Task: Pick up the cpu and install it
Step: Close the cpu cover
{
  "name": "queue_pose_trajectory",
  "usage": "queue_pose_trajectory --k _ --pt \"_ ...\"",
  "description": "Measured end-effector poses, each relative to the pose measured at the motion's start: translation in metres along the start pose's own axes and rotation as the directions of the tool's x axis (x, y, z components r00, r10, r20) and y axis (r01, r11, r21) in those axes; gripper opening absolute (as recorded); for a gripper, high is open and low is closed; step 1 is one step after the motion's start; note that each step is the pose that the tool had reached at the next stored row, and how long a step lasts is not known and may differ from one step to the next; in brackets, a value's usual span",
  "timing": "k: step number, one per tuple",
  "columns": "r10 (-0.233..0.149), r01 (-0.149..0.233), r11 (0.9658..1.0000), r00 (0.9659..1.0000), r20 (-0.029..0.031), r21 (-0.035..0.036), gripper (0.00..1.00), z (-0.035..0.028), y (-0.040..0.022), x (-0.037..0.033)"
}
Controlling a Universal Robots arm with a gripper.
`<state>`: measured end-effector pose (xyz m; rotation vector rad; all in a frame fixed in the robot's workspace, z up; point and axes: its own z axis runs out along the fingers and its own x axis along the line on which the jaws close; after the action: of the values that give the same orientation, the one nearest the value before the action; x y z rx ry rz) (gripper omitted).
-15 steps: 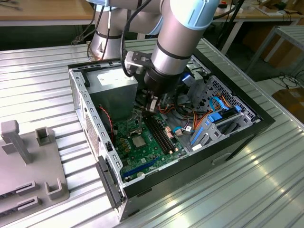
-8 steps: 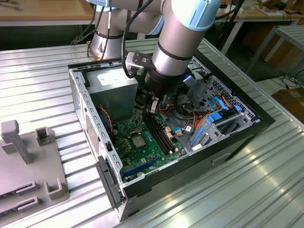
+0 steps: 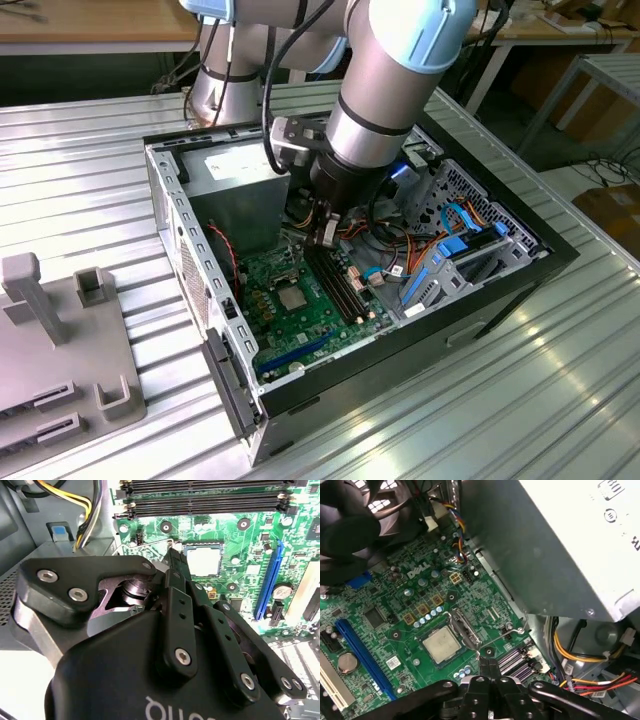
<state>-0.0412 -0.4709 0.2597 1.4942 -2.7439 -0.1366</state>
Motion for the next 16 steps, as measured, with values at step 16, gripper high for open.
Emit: queue_pose_trajectory --k 16 --pt "-0.007 0.007 1.0 1.0 0.006 -0.0044 0.11 -0.0012 -0.0092 0.0143"
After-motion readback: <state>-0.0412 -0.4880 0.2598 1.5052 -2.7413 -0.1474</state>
